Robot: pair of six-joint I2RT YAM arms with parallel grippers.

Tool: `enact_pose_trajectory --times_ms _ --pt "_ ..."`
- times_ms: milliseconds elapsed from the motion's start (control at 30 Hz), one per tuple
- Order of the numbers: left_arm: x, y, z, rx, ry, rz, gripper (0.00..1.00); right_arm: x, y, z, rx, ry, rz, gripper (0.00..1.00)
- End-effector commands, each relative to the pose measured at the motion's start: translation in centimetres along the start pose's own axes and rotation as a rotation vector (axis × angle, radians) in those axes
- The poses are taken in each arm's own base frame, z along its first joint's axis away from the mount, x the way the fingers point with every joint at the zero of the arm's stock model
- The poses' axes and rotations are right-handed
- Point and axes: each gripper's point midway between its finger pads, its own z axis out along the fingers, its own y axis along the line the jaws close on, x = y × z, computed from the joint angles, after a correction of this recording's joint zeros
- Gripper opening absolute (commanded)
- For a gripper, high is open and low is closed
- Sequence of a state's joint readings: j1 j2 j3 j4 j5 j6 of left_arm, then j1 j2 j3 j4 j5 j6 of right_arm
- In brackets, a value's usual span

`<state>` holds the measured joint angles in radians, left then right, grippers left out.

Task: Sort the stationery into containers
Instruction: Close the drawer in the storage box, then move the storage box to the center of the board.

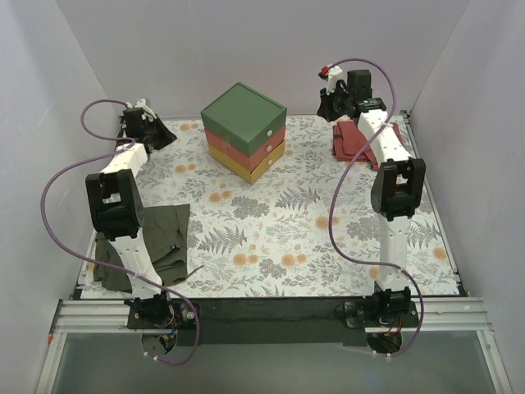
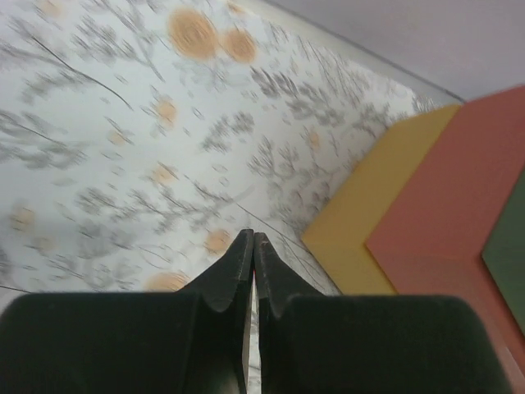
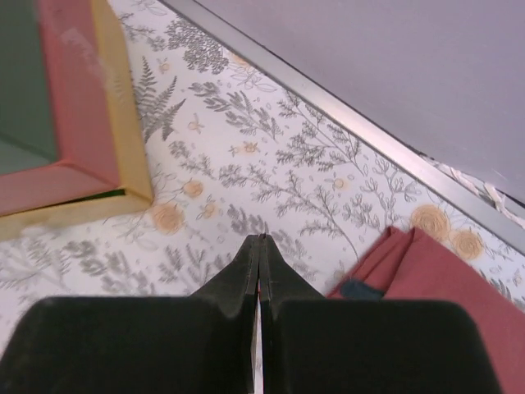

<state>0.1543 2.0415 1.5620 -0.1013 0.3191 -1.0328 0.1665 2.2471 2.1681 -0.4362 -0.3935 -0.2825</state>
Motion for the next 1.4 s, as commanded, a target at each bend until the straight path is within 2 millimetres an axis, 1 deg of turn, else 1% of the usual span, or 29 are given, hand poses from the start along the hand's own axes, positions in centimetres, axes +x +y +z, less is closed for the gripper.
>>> enact_pose_trajectory --times_ms 0,33,67,133,167,200,267,300,333,367,400,433,533,600,633,700,733,800,833,867,933,967,1000,1033,1067,1133,1267,1333,1367 --pt "5.3 -4.6 -0.1 0.011 0.112 -0.027 0.0 0.3 0.1 5.4 -0.02 -0.067 -0.013 0.01" --pt "5.4 -5.0 0.0 0.009 0.109 -0.027 0.0 -0.6 -0.7 6.3 0.008 -0.122 -0.005 0.01" --pt "5.5 -5.4 0.2 0.009 0.111 -0.028 0.0 0.3 -1.2 7.6 0.019 -0.127 0.017 0.01" --pt "5.3 -5.6 0.4 0.014 0.107 -0.025 0.0 -0.6 -2.3 8.7 0.067 -0.191 0.042 0.01" --pt "5.0 -5.6 0.5 0.01 0.102 -0.025 0.0 -0.5 -2.7 9.5 0.08 -0.204 0.069 0.01" --pt "5.1 -5.5 0.7 0.01 0.102 -0.023 0.0 -0.6 -2.8 9.9 0.094 -0.213 0.068 0.01" --pt "5.0 -6.2 1.0 0.05 0.113 -0.014 0.0 -0.8 -2.1 10.8 0.104 -0.234 0.092 0.01" --pt "5.7 -6.0 1.7 0.058 0.131 -0.013 0.0 -0.5 -1.1 11.4 0.09 -0.238 0.105 0.01" --pt "6.6 -7.5 2.1 0.087 0.148 0.01 0.0 -0.5 0.0 11.8 0.061 -0.239 0.113 0.01" --pt "6.6 -8.0 2.4 0.098 0.147 0.018 0.0 -0.9 1.0 12.0 0.033 -0.253 0.118 0.01" --pt "7.2 -8.1 3.0 0.101 0.16 0.022 0.0 -0.4 2.8 12.6 -0.008 -0.242 0.145 0.01" --pt "7.5 -8.5 3.3 0.11 0.166 0.029 0.0 -0.6 3.8 12.8 -0.034 -0.248 0.159 0.01" --pt "7.9 -9.5 4.5 0.128 0.169 0.053 0.0 -0.4 7.4 14.0 -0.116 -0.245 0.17 0.01" --pt "7.5 -10.2 5.1 0.153 0.163 0.063 0.0 -0.3 9.3 14.7 -0.15 -0.243 0.18 0.01" --pt "7.9 -10.1 5.6 0.154 0.174 0.066 0.0 -0.2 9.9 14.9 -0.165 -0.238 0.19 0.01" --pt "7.9 -10.4 6.2 0.166 0.174 0.073 0.0 -0.2 11.1 14.8 -0.192 -0.232 0.195 0.01" --pt "7.7 -10.5 6.8 0.173 0.17 0.075 0.0 0.5 11.6 14.9 -0.209 -0.212 0.213 0.01" --pt "7.4 -10.9 7.3 0.188 0.16 0.088 0.0 0.3 11.8 14.0 -0.224 -0.209 0.22 0.01" --pt "7.5 -11.1 8.0 0.194 0.157 0.091 0.0 1.8 12.3 14.0 -0.243 -0.172 0.235 0.01" --pt "7.3 -11.2 8.3 0.198 0.15 0.093 0.0 1.2 12.5 13.1 -0.251 -0.176 0.232 0.01" --pt "6.8 -12.1 9.0 0.23 0.132 0.103 0.0 2.1 12.9 12.3 -0.279 -0.14 0.253 0.01" --pt "7.4 -12.0 9.7 0.234 0.143 0.103 0.0 2.4 13.1 11.6 -0.286 -0.121 0.268 0.01" --pt "7.4 -12.2 10.0 0.241 0.139 0.106 0.0 2.7 13.0 11.1 -0.289 -0.11 0.28 0.01" --pt "7.4 -12.6 10.2 0.251 0.135 0.108 0.0 1.9 13.0 10.2 -0.291 -0.117 0.282 0.01" --pt "7.6 -12.6 10.6 0.256 0.134 0.111 0.0 2.9 13.2 9.9 -0.292 -0.091 0.301 0.01" --pt "7.9 -13.2 10.9 0.274 0.132 0.108 0.0 2.1 13.5 8.9 -0.303 -0.098 0.296 0.01" --pt "8.4 -14.0 11.5 0.3 0.122 0.109 0.0 2.0 14.4 8.1 -0.32 -0.085 0.316 0.01" --pt "8.7 -14.3 12.2 0.315 0.114 0.112 0.0 2.1 15.4 7.5 -0.33 -0.07 0.315 0.01" --pt "8.2 -14.9 12.4 0.327 0.097 0.118 0.0 2.2 16.1 7.3 -0.339 -0.063 0.314 0.01"
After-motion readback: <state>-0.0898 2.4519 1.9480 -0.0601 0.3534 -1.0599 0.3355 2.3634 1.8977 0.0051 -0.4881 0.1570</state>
